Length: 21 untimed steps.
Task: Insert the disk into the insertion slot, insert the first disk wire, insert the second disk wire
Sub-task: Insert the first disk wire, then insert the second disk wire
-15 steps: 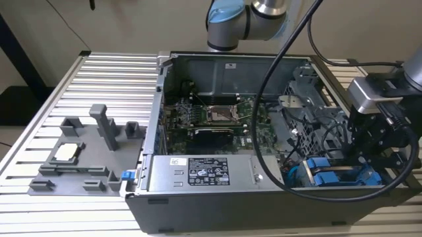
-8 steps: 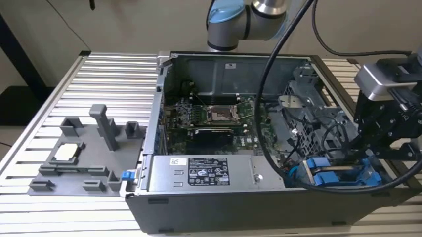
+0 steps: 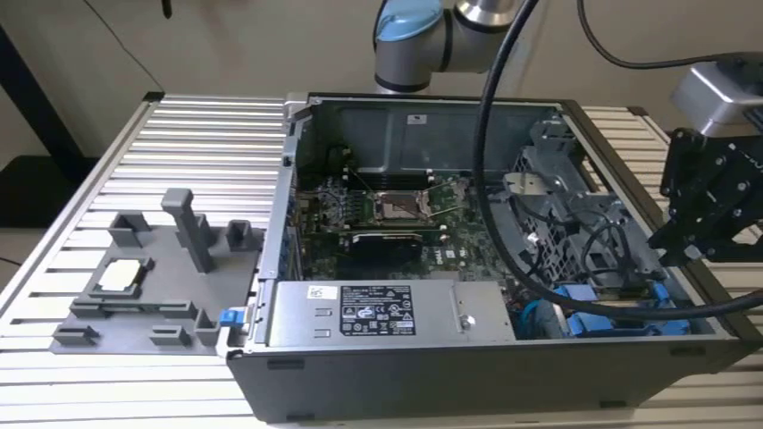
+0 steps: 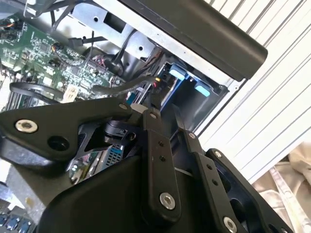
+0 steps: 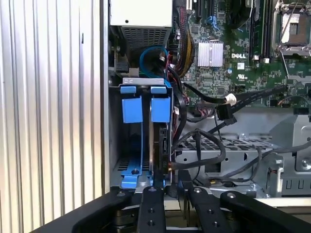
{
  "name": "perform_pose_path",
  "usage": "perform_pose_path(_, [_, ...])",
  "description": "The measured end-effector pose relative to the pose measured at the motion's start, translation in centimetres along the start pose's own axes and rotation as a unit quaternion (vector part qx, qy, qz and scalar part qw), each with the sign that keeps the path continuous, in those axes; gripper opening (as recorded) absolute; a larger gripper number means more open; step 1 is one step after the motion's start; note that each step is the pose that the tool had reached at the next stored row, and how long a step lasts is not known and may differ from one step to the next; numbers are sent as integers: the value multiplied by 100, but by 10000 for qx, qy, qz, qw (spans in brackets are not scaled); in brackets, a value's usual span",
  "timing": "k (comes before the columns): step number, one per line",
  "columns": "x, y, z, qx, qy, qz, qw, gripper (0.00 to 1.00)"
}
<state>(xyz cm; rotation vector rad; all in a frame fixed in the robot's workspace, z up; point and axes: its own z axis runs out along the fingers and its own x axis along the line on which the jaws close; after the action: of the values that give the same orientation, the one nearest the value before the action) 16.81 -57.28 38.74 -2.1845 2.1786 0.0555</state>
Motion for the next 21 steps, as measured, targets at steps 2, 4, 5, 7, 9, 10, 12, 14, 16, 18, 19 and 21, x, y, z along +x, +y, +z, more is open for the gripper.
perform_pose_path(2, [0, 0, 0, 0, -1, 0, 10000, 27])
perform_pose_path(4, [0, 0, -2, 0, -1, 0, 10000, 27])
perform_pose_path(5, [-3, 0, -3, 0, 0, 0, 10000, 27])
perform_pose_path(7, [-32, 0, -1, 0, 1, 0, 10000, 27])
perform_pose_path(9, [-85, 0, 3, 0, 0, 0, 10000, 27])
perform_pose_path(10, [-116, 0, 5, 0, 0, 0, 10000, 27])
perform_pose_path(12, [-185, -1, 10, 0, 0, 0, 10000, 27])
perform_pose_path(14, [-270, -1, 15, 0, 0, 0, 10000, 27])
perform_pose_path(16, [-359, -1, 21, 0, 0, 0, 10000, 27])
perform_pose_path(18, [-438, -1, 26, 0, 0, 0, 10000, 27])
perform_pose_path(19, [-461, 0, 27, 0, 1, 0, 10000, 27])
perform_pose_path(21, [-463, 15, 28, 0, 0, 1, 10000, 27])
